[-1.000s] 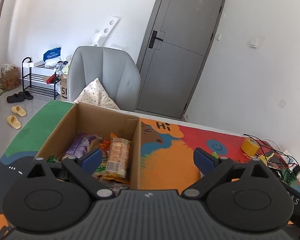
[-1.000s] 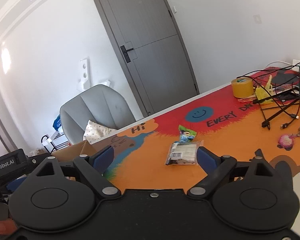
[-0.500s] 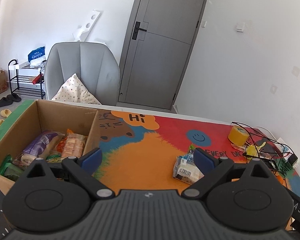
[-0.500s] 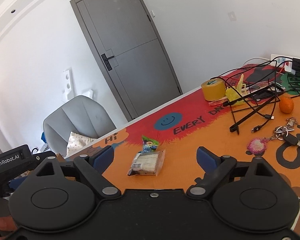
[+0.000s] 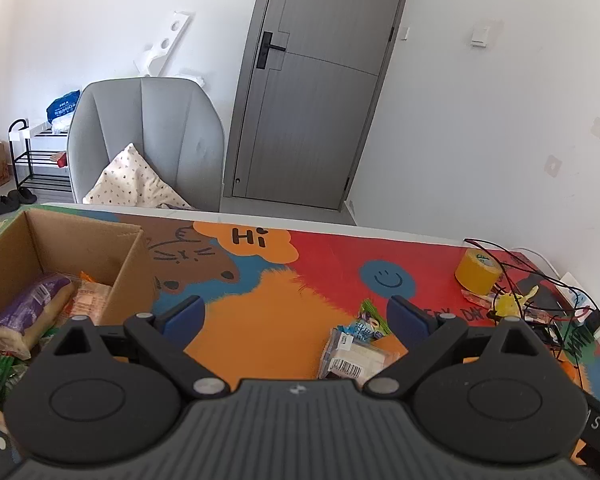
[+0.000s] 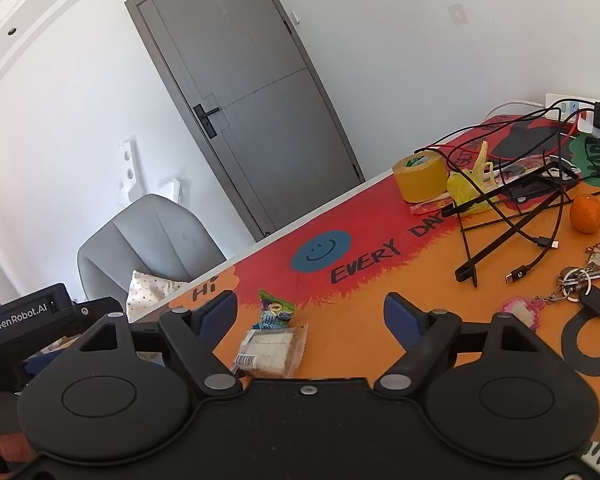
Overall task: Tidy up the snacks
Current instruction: 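Move both grippers back toward the remaining snacks on the mat, then grasp the clear cake packet with the left gripper while the right grasps the blue-green candy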
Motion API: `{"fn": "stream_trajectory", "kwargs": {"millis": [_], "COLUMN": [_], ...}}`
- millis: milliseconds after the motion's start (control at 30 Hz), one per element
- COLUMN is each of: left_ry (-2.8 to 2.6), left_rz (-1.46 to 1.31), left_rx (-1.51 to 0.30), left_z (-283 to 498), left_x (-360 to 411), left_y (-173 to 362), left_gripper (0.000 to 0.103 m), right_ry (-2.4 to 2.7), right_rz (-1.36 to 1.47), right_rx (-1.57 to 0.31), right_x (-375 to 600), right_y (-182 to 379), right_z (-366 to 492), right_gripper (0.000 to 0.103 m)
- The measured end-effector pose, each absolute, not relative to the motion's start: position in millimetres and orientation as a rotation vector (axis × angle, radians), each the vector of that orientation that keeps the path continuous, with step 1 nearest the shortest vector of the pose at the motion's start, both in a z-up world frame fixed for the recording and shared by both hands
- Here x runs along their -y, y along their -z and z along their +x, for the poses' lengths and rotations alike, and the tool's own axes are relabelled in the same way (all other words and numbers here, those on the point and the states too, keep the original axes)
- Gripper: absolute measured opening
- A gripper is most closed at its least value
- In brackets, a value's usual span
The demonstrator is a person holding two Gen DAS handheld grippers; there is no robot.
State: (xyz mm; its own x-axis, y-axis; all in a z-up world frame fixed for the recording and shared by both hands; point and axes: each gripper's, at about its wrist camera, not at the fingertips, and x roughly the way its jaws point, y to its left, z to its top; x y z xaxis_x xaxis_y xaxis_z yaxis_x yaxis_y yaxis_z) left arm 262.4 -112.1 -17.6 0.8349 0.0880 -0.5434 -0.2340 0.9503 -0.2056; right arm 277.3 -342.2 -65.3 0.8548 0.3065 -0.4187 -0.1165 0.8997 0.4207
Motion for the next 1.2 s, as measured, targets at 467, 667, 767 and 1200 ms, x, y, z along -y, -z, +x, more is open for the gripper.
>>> {"fn": "stream_trajectory", "kwargs": {"millis": [467, 667, 767, 1200], "left_ry": [-0.151, -0.152, -0.166, -0.192], "left_rz": [-0.256, -0.228, -0.223, -0.149], "left_rx": [-0.653, -0.726, -0.753, -0.787], "left_z": [296.9, 313.4, 322.3, 348.5], "left_x": [138.7, 155.8, 161.5, 183.7], "left_y": [61.1, 86.2, 96.1, 126.5], "left_gripper": [0.097, 0.097, 0.097, 0.097], "right_ry": [-0.224, -0.199, -0.189, -0.174], "right_rz": [0.427, 0.476, 0.488, 0.471], "right_rx": [-0.551, -0.588, -0.6, -0.653], "right_x": [352.7, 364.0, 369.7, 377.4], "right_y": [87.7, 105.9, 111.3, 123.9], "right_z": [305.2, 312.6, 313.8, 326.5], "right_gripper": [0.079, 0.079, 0.079, 0.079]}}
